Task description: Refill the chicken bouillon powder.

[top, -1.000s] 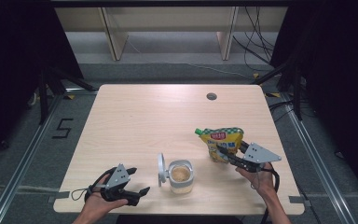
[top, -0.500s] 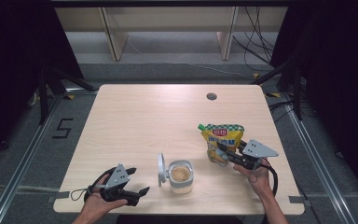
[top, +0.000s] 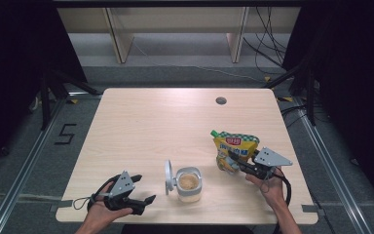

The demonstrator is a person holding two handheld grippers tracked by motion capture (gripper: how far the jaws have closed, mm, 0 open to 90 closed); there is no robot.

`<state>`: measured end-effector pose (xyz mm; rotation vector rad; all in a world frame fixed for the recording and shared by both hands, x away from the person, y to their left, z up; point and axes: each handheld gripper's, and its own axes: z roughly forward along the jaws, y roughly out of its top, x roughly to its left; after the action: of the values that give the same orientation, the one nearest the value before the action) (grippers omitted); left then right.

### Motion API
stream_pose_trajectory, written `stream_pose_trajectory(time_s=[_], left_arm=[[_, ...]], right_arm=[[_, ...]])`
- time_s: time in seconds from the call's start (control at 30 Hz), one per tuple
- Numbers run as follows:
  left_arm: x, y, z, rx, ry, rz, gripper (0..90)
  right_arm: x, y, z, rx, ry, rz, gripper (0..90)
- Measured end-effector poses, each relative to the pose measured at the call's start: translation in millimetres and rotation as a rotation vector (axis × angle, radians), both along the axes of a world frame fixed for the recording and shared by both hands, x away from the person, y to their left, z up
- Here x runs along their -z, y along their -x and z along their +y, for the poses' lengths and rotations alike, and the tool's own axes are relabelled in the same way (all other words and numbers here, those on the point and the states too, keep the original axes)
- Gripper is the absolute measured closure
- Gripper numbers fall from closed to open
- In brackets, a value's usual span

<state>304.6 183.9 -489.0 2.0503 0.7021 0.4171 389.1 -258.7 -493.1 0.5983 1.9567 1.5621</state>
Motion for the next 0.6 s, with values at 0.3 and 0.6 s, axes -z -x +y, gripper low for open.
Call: stream_pose_trajectory(time_s=[0.3,0.6], left_arm=[[-0.6,0.3,0.5,-0.008,-0.001,-0.004,16.6],[0.2,1.1,0.2,-0.015,0.024,0.019,16.6]], right_arm=[[-6.1,8.7,-2.6,0.052,-0.023,0.044,48.6],[-14.6,20.5,-2.6,0.111,0.014,0.093,34.4]])
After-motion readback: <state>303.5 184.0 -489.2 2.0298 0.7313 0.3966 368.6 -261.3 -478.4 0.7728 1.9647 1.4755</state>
